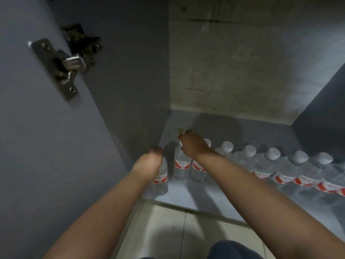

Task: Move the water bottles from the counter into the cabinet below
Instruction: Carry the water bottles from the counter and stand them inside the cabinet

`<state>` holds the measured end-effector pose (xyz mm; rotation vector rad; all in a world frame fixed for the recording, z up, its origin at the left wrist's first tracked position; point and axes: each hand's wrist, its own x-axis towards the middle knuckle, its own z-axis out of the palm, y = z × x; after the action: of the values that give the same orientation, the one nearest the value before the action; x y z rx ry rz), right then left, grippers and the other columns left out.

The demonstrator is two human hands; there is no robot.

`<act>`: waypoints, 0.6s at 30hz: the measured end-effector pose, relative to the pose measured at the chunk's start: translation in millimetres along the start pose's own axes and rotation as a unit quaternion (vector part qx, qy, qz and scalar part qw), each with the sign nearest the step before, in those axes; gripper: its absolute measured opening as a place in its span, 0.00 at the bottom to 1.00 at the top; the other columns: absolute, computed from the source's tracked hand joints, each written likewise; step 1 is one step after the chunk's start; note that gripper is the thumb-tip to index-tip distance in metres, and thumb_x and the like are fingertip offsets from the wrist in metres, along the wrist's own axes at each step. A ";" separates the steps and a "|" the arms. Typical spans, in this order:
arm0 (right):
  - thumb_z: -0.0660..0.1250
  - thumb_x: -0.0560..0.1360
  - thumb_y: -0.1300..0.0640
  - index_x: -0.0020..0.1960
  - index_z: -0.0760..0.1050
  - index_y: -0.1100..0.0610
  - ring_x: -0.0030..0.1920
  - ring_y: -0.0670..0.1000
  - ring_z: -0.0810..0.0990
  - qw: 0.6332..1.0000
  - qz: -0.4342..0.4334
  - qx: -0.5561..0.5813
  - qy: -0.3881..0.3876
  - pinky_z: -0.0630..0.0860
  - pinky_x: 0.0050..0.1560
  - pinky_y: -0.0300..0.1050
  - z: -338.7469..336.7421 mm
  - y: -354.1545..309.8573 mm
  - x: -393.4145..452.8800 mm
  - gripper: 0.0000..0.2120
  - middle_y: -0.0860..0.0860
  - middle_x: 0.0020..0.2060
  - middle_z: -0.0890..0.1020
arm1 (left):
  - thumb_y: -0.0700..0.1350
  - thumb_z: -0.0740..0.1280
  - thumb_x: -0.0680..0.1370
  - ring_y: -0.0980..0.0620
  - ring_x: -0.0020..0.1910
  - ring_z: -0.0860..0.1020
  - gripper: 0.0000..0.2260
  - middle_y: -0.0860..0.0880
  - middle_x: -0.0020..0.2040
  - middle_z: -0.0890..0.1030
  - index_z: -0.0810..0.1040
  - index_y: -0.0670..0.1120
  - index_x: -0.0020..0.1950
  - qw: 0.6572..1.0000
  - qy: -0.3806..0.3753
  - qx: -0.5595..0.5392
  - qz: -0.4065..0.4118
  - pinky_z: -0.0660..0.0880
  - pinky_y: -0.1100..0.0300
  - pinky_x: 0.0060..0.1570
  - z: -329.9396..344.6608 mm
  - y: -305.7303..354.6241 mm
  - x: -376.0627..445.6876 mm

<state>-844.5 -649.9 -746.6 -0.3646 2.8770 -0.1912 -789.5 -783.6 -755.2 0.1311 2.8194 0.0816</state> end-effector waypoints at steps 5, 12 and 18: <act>0.54 0.81 0.64 0.71 0.62 0.64 0.66 0.61 0.71 1.000 -0.012 0.000 0.017 0.68 0.65 0.49 8.5 4.3 -6.0 0.19 0.63 0.67 0.71 | 0.35 0.55 0.81 0.40 0.68 0.70 0.21 0.38 0.73 0.62 0.56 0.39 0.73 1.000 0.015 -0.023 0.010 0.69 0.50 0.65 -12.2 1.6 20.8; 0.47 0.82 0.65 0.76 0.46 0.63 0.77 0.58 0.52 0.999 -0.025 0.001 0.034 0.53 0.76 0.48 20.8 3.0 -12.1 0.24 0.59 0.77 0.50 | 0.42 0.51 0.83 0.41 0.72 0.64 0.19 0.40 0.75 0.61 0.58 0.40 0.74 0.995 0.031 -0.031 0.085 0.65 0.50 0.70 -7.3 4.4 45.5; 0.45 0.82 0.66 0.76 0.42 0.64 0.77 0.58 0.48 0.999 0.003 0.017 0.041 0.48 0.77 0.48 22.7 1.9 -14.1 0.25 0.60 0.77 0.47 | 0.37 0.55 0.81 0.44 0.73 0.63 0.22 0.42 0.76 0.58 0.55 0.40 0.75 0.993 0.036 -0.105 0.037 0.61 0.57 0.71 -9.5 10.0 51.4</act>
<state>-826.0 -646.6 -765.8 -0.3511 2.9515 -0.2590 -840.3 -768.9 -761.4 0.1865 2.8548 0.4052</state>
